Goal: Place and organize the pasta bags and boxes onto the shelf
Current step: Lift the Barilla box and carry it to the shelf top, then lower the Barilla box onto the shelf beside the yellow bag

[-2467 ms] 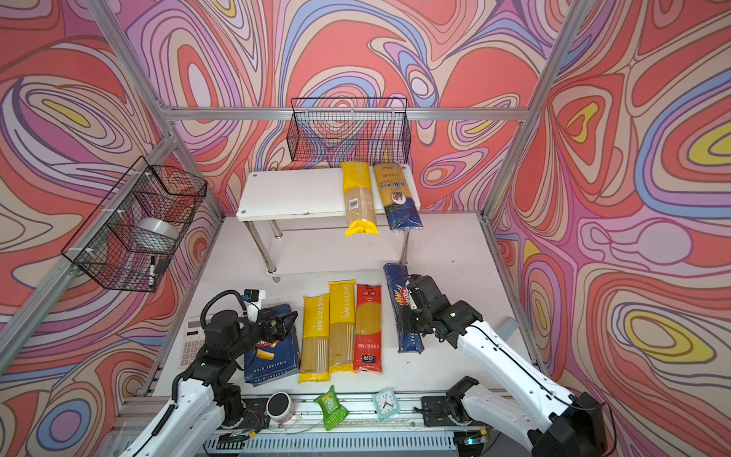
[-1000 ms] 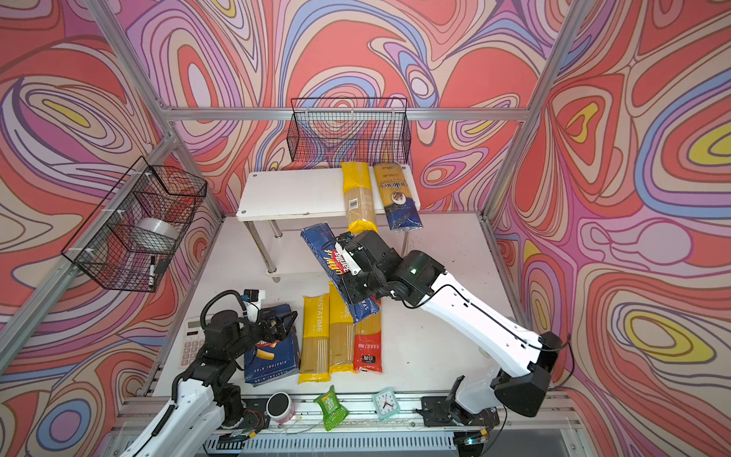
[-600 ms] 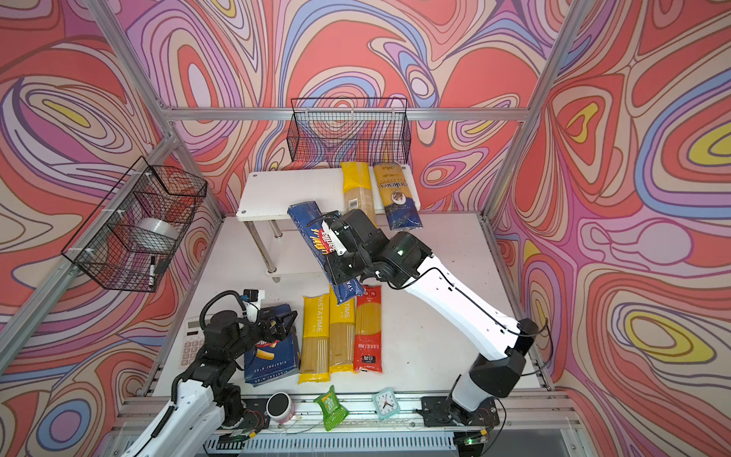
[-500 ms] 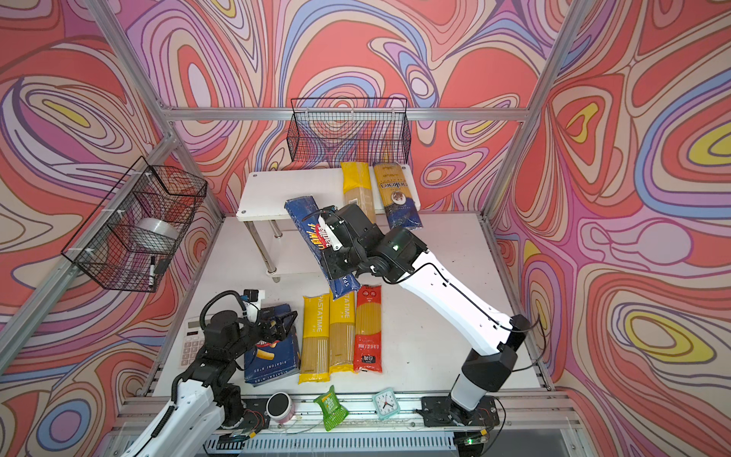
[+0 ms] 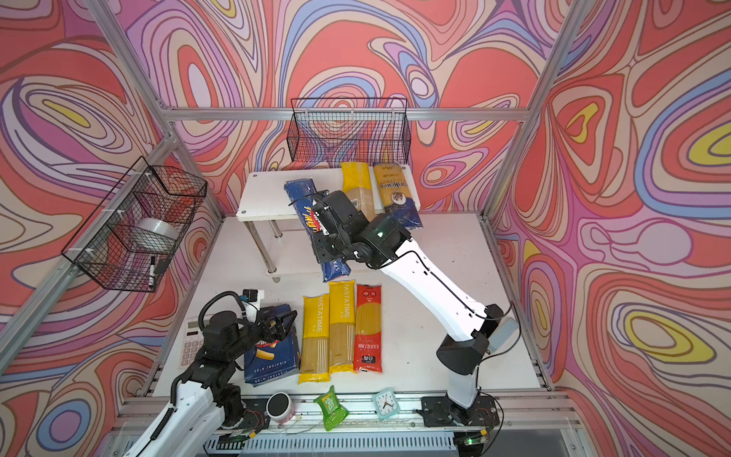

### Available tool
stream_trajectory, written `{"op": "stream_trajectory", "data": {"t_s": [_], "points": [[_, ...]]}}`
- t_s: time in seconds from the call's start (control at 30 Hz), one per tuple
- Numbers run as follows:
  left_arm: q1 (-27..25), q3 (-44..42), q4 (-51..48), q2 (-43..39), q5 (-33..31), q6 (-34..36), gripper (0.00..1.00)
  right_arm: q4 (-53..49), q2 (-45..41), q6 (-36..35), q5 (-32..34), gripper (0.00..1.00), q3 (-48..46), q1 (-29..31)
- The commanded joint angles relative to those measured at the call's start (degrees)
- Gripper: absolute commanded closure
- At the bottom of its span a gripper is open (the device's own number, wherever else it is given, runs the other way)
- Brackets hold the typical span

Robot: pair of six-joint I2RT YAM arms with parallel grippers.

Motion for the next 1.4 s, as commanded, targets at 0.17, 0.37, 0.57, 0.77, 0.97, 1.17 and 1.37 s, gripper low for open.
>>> {"op": "stream_trajectory", "data": {"t_s": [0.17,0.37,0.57,0.77,0.97,1.17,1.37], "points": [[-0.3,0.2,0.0,-1.1,0.0,0.3,0.00,6.8,4.3,-2.4,8.1,0.76,10.2,-0.5],[-0.3,0.3,0.0,-1.1,0.0,0.3,0.00,10.3,5.2,-3.1,8.4,0.76,10.9,-2.7],[-0.3,0.2,0.0,-1.3,0.0,0.4,0.00,13.4,5.7,-3.0,7.2,0.75,11.0,-4.8],[-0.2,0.2,-0.2,-1.4,-0.2,0.2,0.00,16.1,7.1,-3.1,6.7,0.75,12.4,-5.9],[-0.2,0.1,-0.4,-1.7,-0.3,0.2,0.00,17.9,8.7,-2.7,5.2,0.74,12.8,-7.8],[-0.2,0.1,-0.5,-2.0,-0.6,0.0,0.00,18.2,10.0,-2.1,3.7,0.67,12.9,-9.2],[-0.3,0.1,-0.7,-2.1,-0.7,0.0,0.00,18.1,10.4,-1.1,3.7,0.61,12.2,-9.9]]}}
